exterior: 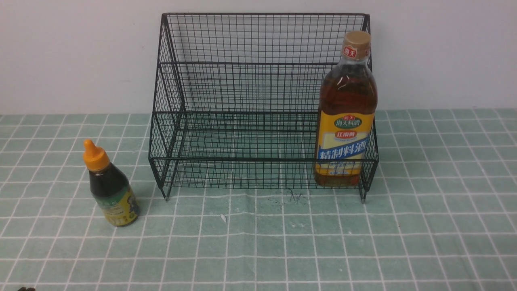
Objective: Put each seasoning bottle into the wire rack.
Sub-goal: Use the left arm to grab the condiment bottle closest to it
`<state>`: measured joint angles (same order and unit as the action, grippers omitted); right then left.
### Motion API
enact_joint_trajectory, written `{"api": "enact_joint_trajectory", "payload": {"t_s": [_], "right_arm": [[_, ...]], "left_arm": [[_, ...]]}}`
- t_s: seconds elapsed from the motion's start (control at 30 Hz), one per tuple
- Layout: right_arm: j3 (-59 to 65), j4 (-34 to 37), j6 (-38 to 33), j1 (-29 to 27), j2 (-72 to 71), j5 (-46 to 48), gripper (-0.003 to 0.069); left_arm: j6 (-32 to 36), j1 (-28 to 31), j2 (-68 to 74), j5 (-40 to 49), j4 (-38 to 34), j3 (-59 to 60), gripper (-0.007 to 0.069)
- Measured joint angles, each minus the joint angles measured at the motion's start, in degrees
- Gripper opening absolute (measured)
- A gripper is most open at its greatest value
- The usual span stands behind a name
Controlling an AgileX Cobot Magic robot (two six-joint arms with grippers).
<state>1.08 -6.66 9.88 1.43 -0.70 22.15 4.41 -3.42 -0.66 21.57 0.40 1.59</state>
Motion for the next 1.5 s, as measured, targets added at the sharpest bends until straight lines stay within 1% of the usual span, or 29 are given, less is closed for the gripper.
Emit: {"api": "enact_joint_trajectory", "payload": {"t_s": [0.53, 0.67, 0.9, 1.03, 1.1, 1.17, 1.2, 1.27, 1.37, 1.5], "right_arm": [[0.0, 0.0, 0.0, 0.0, 0.0, 0.0, -0.0015], [0.0, 0.0, 0.0, 0.0, 0.0, 0.0, -0.0015], [0.0, 0.0, 0.0, 0.0, 0.0, 0.0, -0.0015], [0.0, 0.0, 0.0, 0.0, 0.0, 0.0, -0.0015], [0.0, 0.0, 0.0, 0.0, 0.0, 0.0, -0.0015], [0.0, 0.0, 0.0, 0.0, 0.0, 0.0, -0.0015], [0.0, 0.0, 0.0, 0.0, 0.0, 0.0, -0.0015], [0.0, 0.0, 0.0, 0.0, 0.0, 0.0, -0.0015], [0.0, 0.0, 0.0, 0.0, 0.0, 0.0, -0.0015], [0.0, 0.0, 0.0, 0.0, 0.0, 0.0, -0.0015]], "left_arm": [[0.0, 0.0, 0.0, 0.0, 0.3, 0.0, -0.0006], [-0.8, 0.0, 0.0, -3.5, 0.2, 0.1, -0.0006], [-8.8, 0.0, 0.0, -19.2, -12.9, 0.1, -0.0006], [-10.1, 0.0, 0.0, -23.9, -17.9, 0.1, -0.0006], [-10.2, 0.0, 0.0, -27.0, -19.0, 0.1, -0.0006], [-10.2, 0.0, 0.0, -30.4, -19.2, 0.1, -0.0006], [-10.2, 0.0, 0.0, -34.1, -19.2, 0.1, -0.0006], [-9.9, 0.0, 0.0, -38.2, -18.4, 0.1, -0.0006], [-9.2, 0.0, 2.1, -38.9, -14.8, -1.1, -0.0006], [-9.1, 0.0, 10.0, -38.7, -8.3, -4.4, 0.0000]]}}
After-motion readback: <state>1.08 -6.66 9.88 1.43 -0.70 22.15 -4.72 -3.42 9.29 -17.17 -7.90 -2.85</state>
